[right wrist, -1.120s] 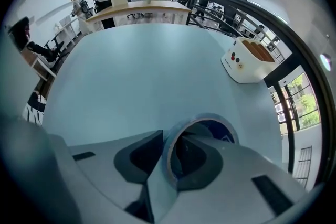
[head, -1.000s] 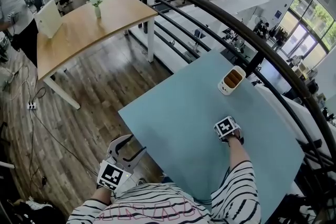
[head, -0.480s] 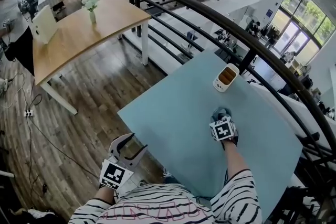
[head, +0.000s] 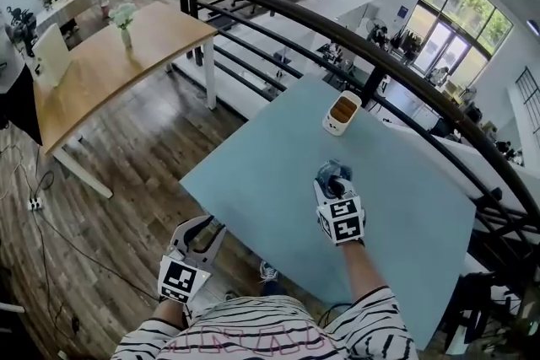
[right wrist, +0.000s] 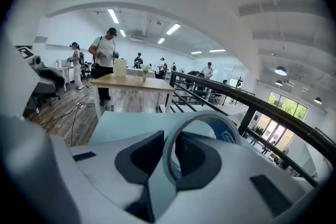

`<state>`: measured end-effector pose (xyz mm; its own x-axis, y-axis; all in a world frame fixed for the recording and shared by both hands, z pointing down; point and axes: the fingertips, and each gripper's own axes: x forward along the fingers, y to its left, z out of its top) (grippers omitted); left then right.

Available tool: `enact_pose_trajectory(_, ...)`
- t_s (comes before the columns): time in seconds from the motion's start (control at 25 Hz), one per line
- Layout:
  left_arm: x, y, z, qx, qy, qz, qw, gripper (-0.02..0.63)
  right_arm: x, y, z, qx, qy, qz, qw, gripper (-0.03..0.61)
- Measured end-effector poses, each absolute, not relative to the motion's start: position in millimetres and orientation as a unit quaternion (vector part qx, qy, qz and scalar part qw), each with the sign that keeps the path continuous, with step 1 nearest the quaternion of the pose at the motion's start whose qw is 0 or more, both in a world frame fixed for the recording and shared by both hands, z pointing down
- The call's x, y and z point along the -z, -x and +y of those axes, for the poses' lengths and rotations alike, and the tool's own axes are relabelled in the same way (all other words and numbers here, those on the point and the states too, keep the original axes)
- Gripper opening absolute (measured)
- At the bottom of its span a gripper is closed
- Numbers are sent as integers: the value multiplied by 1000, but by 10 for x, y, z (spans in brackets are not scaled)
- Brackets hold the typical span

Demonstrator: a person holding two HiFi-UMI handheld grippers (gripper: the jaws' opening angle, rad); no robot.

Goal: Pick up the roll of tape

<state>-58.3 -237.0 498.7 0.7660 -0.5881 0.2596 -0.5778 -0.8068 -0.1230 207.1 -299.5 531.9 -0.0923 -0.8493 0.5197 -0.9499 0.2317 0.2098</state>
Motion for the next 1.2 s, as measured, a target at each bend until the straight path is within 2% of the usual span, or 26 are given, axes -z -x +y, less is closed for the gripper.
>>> enact_pose_trajectory(0.12, -4985, 641, -2308, 144, 940, 308, 23, 76, -5136, -1812, -2809, -77, -615, -744, 249, 81)
enact_pose_trajectory(0.4, -4962, 840, -2162, 144, 941, 306, 32, 34, -4925, -1257, -2353, -73, -612, -764, 191, 81)
enact_pose_trajectory(0.88, -5024, 1076, -1728, 151, 942, 298, 38, 26, -4850, -750, -1556, -93, -621, -767, 128, 80)
enact_pose_trajectory(1.2, -5065, 1115, -1595, 148, 945, 289, 39, 25, -4874, -529, -1269, -101, -618, -771, 116, 78)
